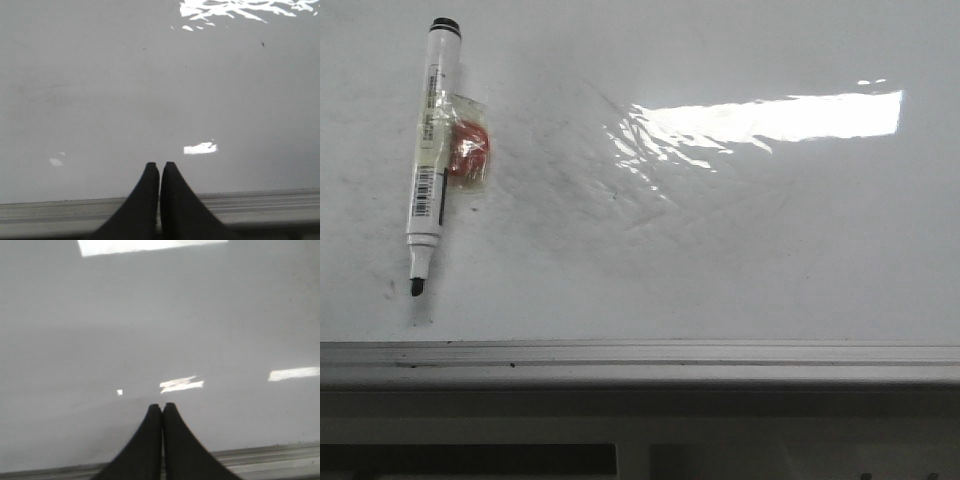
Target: Write number 8 on whiteboard
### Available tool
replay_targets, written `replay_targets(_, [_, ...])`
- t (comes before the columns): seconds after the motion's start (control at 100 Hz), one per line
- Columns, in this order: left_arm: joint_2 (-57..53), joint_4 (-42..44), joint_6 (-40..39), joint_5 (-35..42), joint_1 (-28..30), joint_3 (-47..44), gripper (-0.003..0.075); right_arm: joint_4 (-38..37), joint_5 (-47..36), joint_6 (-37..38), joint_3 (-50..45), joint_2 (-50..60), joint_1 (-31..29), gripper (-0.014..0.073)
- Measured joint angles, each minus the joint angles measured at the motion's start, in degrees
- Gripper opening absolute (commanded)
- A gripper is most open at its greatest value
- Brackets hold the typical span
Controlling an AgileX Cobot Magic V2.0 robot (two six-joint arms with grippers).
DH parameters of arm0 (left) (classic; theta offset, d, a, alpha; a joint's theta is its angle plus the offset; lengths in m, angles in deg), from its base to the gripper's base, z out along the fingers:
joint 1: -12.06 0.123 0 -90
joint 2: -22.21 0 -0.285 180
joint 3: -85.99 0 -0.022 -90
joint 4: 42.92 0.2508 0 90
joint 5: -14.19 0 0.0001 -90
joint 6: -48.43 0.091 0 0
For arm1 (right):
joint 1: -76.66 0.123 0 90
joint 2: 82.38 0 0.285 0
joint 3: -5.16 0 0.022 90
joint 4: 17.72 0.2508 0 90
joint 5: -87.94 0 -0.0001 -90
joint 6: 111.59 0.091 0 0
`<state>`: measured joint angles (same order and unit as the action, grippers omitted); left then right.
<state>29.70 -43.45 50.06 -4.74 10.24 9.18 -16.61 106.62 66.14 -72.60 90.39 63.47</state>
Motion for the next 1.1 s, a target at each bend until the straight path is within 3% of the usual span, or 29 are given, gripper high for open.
replay_targets(0.86, [0.0,0.0,0.0,0.2,0.0,0.0,-0.0020,0.0,0.0,0.0,0.0,0.0,0.0,-0.0064])
replay_targets(1.1, [0.0,0.0,0.0,0.6,0.0,0.0,-0.0020,0.1,-3.8,0.0,0.0,0.0,0.0,-0.0064])
